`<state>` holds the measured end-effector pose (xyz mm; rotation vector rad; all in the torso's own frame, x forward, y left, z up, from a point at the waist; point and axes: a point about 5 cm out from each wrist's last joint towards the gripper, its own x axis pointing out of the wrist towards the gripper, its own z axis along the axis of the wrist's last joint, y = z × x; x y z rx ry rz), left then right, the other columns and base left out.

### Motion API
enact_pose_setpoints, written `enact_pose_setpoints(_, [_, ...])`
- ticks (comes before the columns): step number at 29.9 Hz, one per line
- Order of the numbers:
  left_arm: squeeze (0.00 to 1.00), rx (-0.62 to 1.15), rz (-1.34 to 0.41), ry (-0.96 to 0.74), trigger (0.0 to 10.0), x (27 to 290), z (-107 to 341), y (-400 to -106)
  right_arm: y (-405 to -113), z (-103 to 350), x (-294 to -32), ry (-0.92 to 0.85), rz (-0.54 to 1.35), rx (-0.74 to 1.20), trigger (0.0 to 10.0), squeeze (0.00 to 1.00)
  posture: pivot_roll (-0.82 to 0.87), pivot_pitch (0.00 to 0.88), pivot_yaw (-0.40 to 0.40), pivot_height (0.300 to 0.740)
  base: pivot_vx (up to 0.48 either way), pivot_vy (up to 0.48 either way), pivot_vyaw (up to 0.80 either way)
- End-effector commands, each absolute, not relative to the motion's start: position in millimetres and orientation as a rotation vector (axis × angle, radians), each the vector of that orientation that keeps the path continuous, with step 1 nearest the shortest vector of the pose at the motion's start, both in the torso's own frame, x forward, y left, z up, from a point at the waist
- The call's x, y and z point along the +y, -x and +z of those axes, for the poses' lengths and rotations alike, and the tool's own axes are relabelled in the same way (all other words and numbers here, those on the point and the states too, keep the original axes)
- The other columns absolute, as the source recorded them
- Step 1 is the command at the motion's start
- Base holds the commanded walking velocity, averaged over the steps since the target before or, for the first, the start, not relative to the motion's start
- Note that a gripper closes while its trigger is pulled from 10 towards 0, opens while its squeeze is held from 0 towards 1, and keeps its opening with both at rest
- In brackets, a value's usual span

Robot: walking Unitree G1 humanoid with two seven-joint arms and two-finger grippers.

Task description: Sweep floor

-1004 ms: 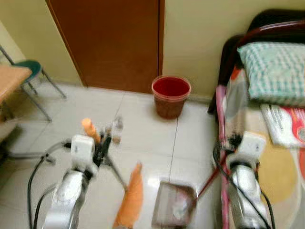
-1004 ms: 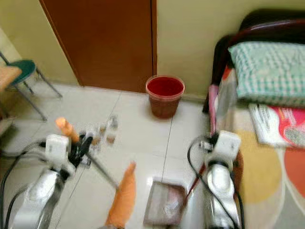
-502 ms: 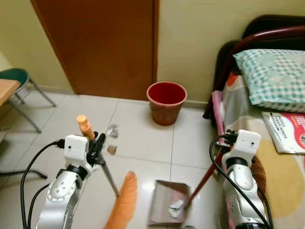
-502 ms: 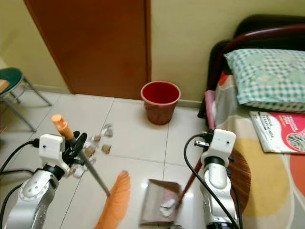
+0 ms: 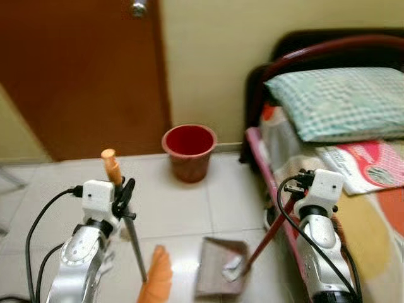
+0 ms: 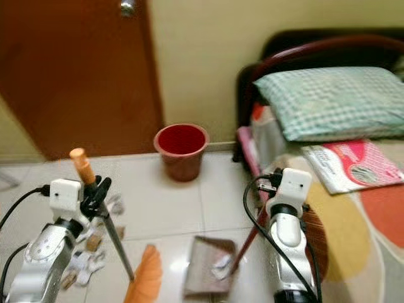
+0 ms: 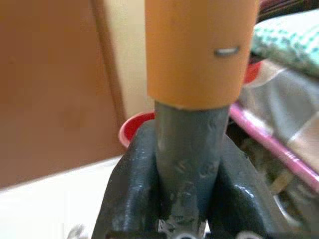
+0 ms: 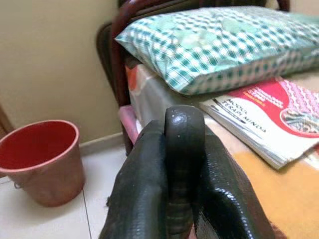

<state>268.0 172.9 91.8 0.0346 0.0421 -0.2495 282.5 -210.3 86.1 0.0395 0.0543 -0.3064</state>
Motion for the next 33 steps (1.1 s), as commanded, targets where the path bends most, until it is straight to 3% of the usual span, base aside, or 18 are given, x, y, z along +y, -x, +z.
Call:
enact_pose_setpoints(1, [0.00,-0.003,-0.214,-0.060,10.0,185,100,-269,-291,103,-205,-0.029,-0.280,-0.020,10.0,0.00,0.06,0.033,0.030,0.740,0.304,0.371,-0.46])
enact_pose_setpoints(15, [0.00,0.005,-0.205,-0.029,10.0,177,95,-266,-292,104,-204,-0.026,-0.263,-0.022,10.0,0.00,0.05,0.048,0.021,0.740,0.284,0.343,-0.32])
enact_pose_setpoints(33, [0.00,0.037,-0.070,-0.081,10.0,191,90,-265,-322,159,-176,-0.129,-0.027,-0.169,10.0,0.00,0.06,0.074,0.018,0.740,0.000,0.000,0.00])
